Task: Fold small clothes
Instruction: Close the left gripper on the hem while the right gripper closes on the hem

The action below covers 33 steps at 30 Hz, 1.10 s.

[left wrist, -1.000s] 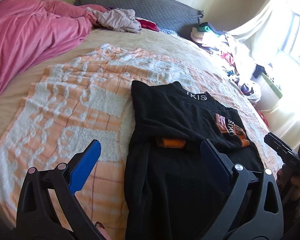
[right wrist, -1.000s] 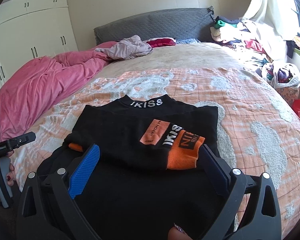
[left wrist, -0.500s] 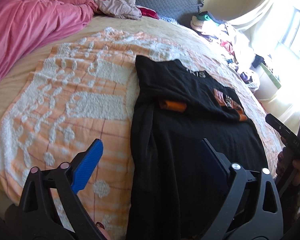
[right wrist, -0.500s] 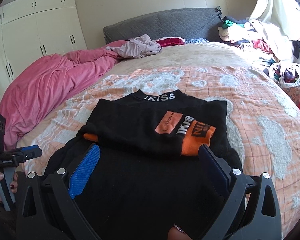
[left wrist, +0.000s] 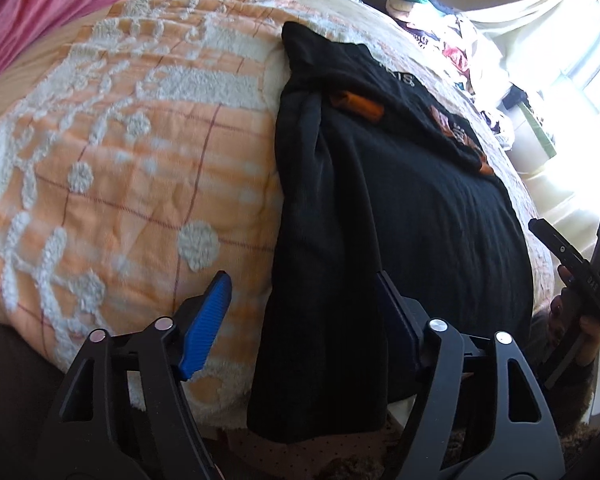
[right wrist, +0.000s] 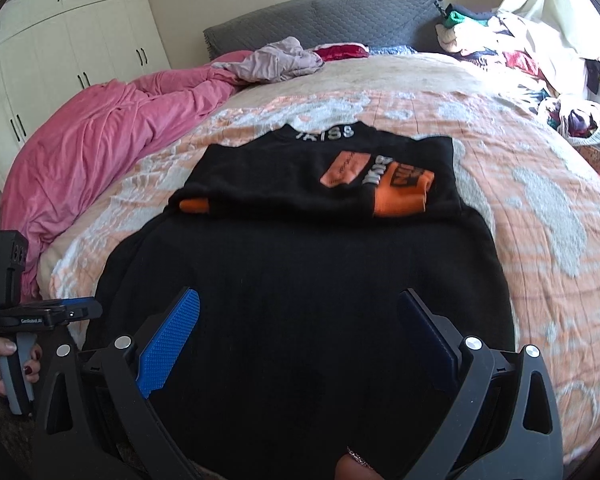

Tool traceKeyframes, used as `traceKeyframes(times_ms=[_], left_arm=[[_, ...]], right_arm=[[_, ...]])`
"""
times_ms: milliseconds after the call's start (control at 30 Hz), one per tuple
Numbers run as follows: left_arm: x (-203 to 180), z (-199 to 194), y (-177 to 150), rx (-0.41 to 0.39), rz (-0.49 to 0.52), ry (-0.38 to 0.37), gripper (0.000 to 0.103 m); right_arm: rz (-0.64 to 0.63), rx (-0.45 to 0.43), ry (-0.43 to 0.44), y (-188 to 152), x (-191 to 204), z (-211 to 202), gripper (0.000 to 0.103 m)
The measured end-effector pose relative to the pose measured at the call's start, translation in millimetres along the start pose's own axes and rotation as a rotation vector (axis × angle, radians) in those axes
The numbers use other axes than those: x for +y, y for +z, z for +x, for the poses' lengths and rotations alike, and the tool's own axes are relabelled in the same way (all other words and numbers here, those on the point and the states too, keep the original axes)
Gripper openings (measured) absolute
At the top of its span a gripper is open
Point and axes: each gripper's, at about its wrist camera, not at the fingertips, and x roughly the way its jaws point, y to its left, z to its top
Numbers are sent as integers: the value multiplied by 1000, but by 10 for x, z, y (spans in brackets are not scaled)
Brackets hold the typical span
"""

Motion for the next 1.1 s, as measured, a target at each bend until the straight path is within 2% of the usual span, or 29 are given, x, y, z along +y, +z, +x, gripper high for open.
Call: traceKeyframes(times_ms=[67,100,133,167,200,233,333,500,767,900,967,1100], left_arm=[[-3,13,-46,12,-2,-7,59],[0,18,-61,14,-4,-4,54],[-8,21,-65,18,-2,-6,43],[-22,24,-73,22,3,-9,37],[-33,24,-80,23,8,-9,21],[-44,21,-91,23,15,-4,9],[-56,-46,-114,8,45,11,4],[76,-146,-116,-4,66,105,4],[170,-302,-162,-33,36,67,4],[145,-437,-133,-66,40,60,22],[103,-472,-122,-72,53,55,24],[21,-537,-118,-84,75,46,39]], right_arm=[[11,22,3,-64,1,0,98],[15,35,9,-100,5,-2,98],[18,50,17,-140,14,1,98],[18,61,21,-164,20,5,98],[18,70,21,-189,31,6,98],[16,80,19,-215,45,3,98],[8,92,7,-271,74,-34,98],[11,115,-7,-374,73,-103,98],[12,131,-39,-469,53,-211,98],[7,127,-49,-493,39,-298,98],[7,126,-54,-505,21,-338,98],[11,125,-72,-548,-24,-417,98]])
